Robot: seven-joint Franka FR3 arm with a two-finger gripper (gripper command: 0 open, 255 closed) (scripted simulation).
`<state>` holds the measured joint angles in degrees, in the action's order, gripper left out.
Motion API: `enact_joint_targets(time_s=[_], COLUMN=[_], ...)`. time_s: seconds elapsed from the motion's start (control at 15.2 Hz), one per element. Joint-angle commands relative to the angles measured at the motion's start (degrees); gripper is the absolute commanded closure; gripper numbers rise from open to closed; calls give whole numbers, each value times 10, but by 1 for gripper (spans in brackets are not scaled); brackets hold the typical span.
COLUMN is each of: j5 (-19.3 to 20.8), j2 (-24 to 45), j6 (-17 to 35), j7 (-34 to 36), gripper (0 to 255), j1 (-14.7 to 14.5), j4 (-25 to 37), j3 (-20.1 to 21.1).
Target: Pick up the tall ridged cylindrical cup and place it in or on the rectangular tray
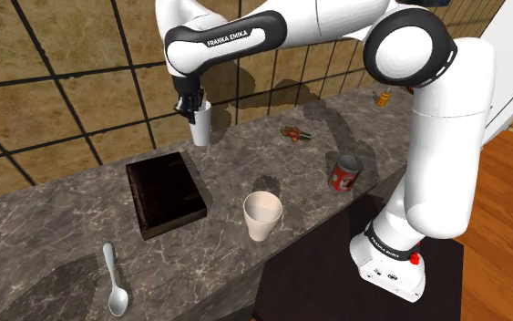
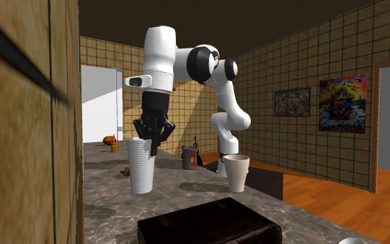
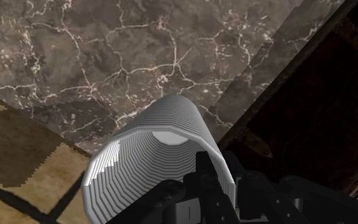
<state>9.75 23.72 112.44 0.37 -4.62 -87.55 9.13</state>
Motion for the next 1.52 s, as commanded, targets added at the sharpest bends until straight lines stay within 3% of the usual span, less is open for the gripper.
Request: enact_joint_targets(time_s=[0.0,0.33,0.92,1.45], j5=[-1,-4,13,34], j2=[-6,-12,22,104], j6=[-14,-49,-118,-208], j7=[0,-4,94,167], gripper=[255,255,255,255], j1=[-1,-2,-84,-169], j4=[7,37,128,290], j3=[1,2,30,44])
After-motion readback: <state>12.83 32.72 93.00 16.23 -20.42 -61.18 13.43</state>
